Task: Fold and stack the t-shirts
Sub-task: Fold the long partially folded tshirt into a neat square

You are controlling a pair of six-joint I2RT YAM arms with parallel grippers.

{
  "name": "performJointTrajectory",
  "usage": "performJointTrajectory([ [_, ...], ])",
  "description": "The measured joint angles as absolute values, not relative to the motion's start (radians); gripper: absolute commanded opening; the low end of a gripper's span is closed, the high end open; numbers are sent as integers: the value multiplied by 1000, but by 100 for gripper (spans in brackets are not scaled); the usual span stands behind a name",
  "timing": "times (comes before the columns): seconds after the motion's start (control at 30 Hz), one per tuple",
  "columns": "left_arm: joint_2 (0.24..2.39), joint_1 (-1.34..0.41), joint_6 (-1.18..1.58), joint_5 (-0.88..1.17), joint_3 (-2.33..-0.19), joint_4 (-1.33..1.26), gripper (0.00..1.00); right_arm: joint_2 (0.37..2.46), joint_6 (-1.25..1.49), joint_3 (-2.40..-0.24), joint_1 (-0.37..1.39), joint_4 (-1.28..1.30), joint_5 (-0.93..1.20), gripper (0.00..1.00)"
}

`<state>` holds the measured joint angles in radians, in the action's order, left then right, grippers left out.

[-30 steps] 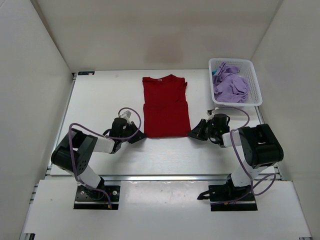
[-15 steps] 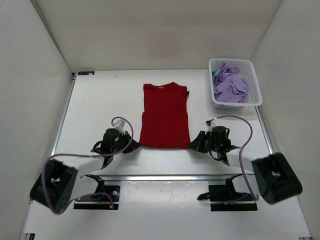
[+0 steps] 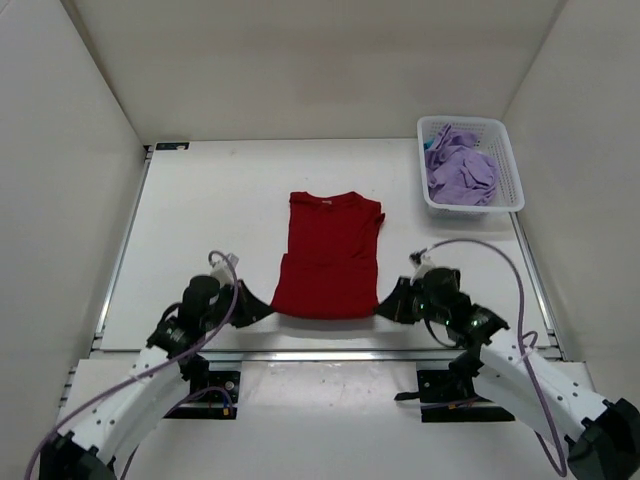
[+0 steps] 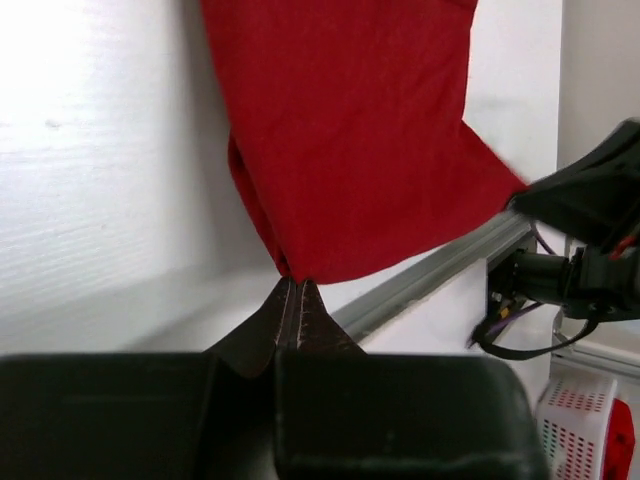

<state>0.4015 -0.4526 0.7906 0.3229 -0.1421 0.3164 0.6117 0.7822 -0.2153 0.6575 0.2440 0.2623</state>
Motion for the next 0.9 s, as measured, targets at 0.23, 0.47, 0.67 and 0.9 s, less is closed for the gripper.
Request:
performJointTrajectory([
  [0.23,969,-385,701,321,-687,209,0,1029,583,-693,285,231,398,0],
  [0.47,1646,-315,653,268,-1197,79,0,1596,475,-1194,166,188,475,0],
  [0.67,2021,-277,651,245,-1460,131,2,2056,417,-1673,131,286,495,0],
  [0.9,2211,-255,667,243,-1663,191,24,2376,377,-2067,130,491,440,38],
])
